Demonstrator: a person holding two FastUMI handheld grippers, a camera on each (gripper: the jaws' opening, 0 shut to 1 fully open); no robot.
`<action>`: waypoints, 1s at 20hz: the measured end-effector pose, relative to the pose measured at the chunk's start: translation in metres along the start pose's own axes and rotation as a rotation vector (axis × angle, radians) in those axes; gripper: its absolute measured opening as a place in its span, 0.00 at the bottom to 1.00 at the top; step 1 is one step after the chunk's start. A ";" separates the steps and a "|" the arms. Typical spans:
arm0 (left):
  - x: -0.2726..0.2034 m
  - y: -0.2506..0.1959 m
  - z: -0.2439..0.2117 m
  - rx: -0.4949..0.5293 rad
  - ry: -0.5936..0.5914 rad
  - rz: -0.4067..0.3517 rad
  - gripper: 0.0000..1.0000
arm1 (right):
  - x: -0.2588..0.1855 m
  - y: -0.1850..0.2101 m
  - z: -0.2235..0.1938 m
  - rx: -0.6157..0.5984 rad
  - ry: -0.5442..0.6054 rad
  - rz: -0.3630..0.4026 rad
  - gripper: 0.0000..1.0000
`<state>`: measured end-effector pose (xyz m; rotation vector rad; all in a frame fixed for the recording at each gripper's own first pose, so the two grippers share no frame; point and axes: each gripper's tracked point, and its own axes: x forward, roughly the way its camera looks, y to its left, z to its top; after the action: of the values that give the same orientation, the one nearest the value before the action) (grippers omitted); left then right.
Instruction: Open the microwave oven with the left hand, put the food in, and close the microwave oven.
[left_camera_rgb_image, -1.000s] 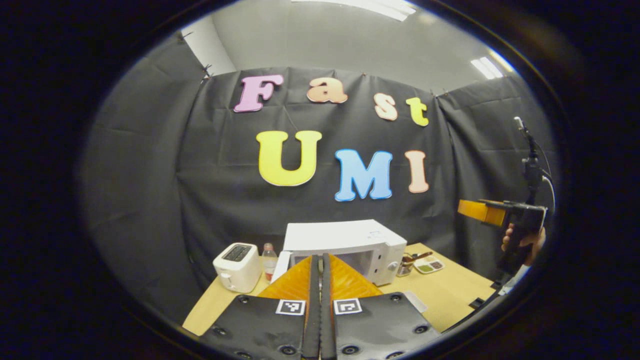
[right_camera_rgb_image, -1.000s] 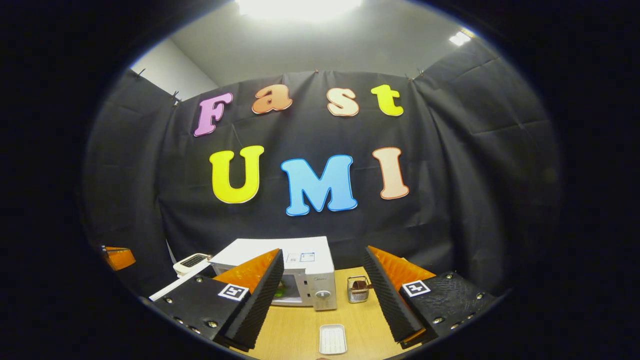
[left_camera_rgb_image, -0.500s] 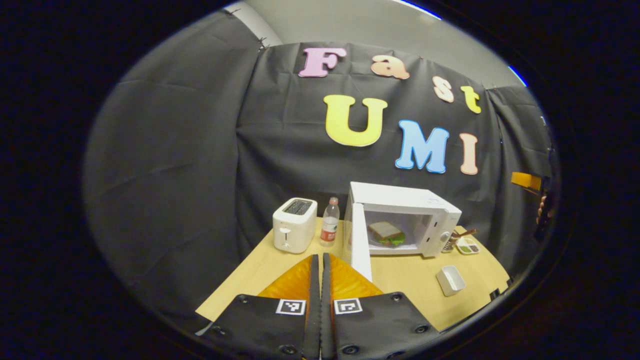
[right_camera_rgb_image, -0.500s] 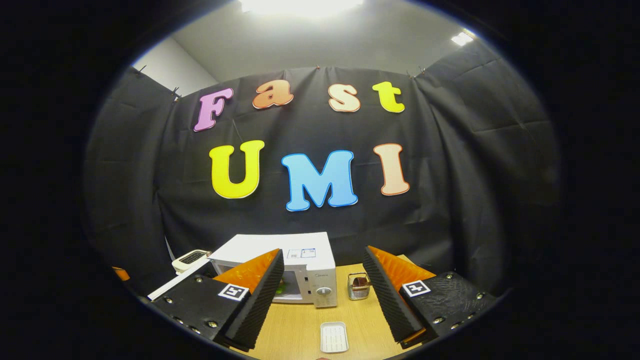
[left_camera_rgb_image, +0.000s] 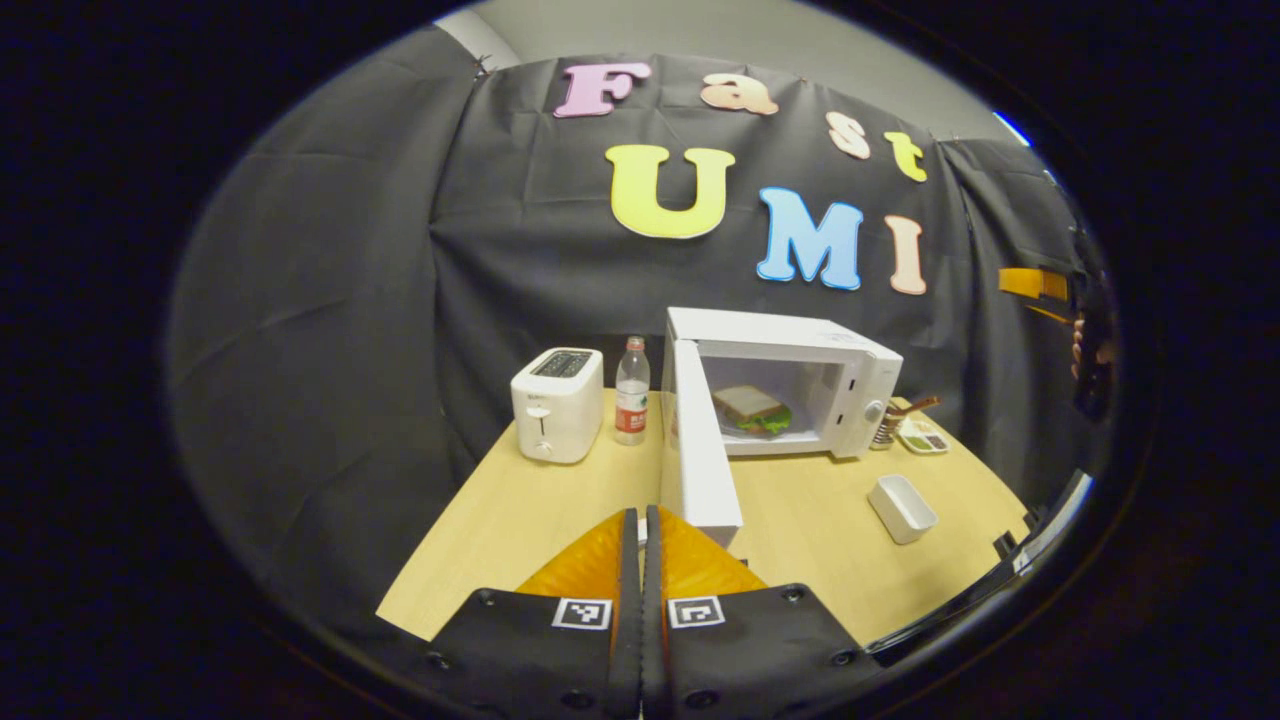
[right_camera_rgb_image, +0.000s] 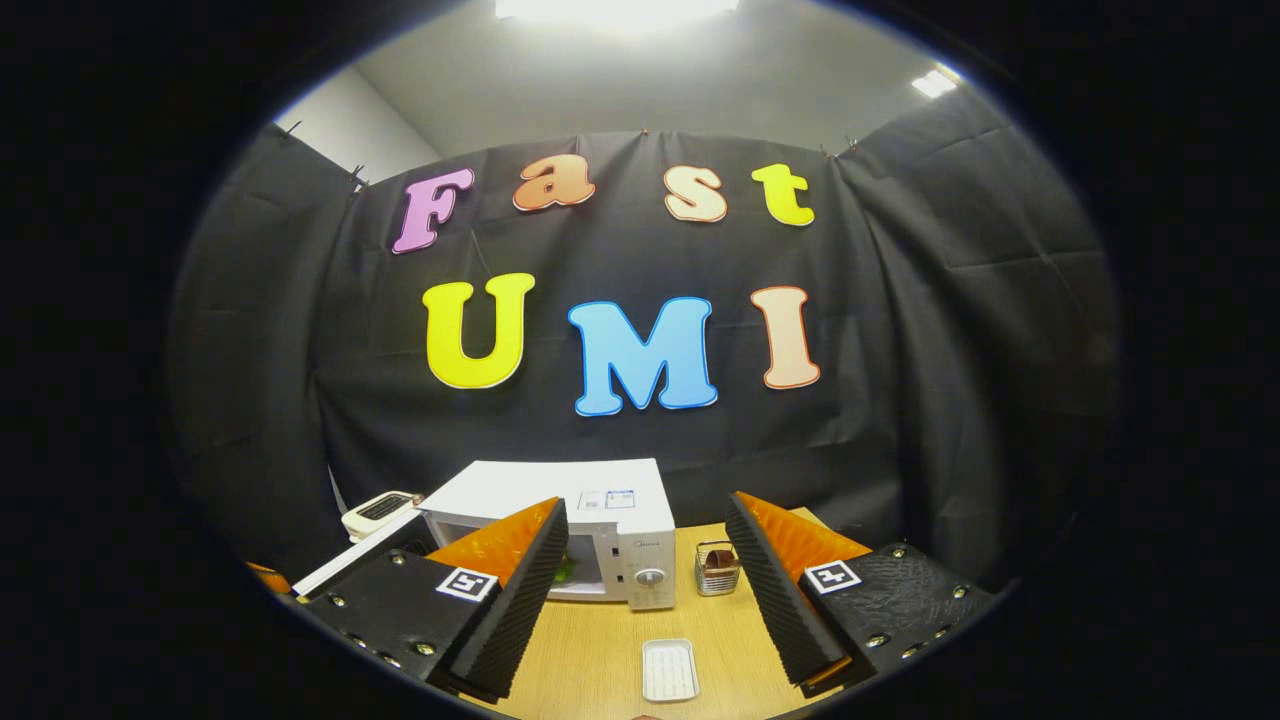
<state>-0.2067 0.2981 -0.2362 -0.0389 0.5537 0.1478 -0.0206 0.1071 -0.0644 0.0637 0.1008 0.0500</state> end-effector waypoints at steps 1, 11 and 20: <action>0.001 -0.003 -0.004 -0.011 0.008 -0.012 0.07 | 0.000 0.002 0.000 0.001 0.001 0.002 0.95; 0.002 -0.054 -0.009 -0.009 0.038 -0.112 0.07 | 0.010 0.010 0.000 -0.002 0.005 0.028 0.96; 0.024 -0.148 -0.002 0.000 0.063 -0.223 0.07 | 0.031 -0.025 0.000 -0.007 0.003 0.030 0.96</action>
<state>-0.1651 0.1550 -0.2510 -0.1047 0.6086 -0.0711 0.0113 0.0842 -0.0694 0.0584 0.1027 0.0805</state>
